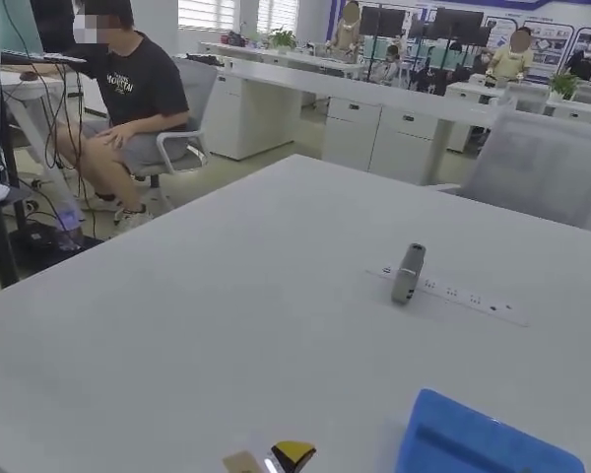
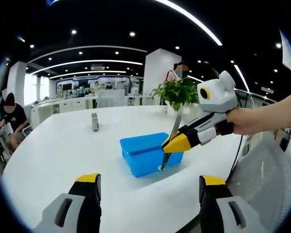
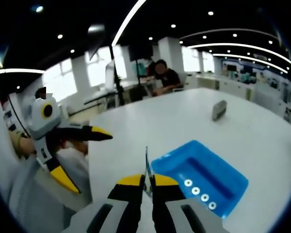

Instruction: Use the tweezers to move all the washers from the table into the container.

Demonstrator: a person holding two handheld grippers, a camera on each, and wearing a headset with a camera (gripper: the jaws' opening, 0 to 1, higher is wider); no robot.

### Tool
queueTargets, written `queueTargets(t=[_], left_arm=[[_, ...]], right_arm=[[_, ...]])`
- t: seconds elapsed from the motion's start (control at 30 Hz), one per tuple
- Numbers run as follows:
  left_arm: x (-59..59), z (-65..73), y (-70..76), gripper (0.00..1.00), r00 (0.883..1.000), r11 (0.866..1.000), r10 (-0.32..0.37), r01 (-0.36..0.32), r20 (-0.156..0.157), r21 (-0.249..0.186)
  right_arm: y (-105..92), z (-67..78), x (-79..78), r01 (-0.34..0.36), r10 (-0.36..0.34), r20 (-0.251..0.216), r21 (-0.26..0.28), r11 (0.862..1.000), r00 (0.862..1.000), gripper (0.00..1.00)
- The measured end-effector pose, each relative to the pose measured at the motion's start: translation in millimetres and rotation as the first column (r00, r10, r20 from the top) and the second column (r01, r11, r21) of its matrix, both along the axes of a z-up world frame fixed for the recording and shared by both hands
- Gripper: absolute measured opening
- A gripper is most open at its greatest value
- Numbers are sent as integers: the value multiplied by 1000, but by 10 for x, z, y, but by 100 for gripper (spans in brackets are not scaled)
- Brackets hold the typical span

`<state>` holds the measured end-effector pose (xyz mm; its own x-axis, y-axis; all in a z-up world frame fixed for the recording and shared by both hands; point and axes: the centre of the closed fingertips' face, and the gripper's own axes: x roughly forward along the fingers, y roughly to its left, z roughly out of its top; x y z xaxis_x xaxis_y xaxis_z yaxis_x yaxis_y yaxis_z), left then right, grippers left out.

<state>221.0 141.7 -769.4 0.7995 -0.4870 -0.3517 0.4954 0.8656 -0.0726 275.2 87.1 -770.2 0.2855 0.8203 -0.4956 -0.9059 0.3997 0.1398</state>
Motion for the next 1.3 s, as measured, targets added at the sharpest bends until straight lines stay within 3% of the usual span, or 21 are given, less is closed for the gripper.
queueTargets(t=[0.23,0.4,0.6,0.97,1.3], left_arm=[[1,2,4,84,1000,1000,2,-2,0,-3],[0,3,4,84,1000,1000,2,-2,0,-4],[-1,0,4,84,1000,1000,2,-2,0,-4],[-8,-9,-2,83,1000,1000,-1,1,-8,-5],[-19,-34,-21,83,1000,1000,-11,11,-21,-3]], right_arm=[[33,111,101,0,-1,19,20,1000,1000,3],[51,173,230,25,-25,7,59,998,1000,3],[81,181,382,50,-50,4,68,996,999,3],[162,25,589,74,-73,-19,47,996,997,3],[206,-213,756,72,-72,-40,-11,997,997,3]])
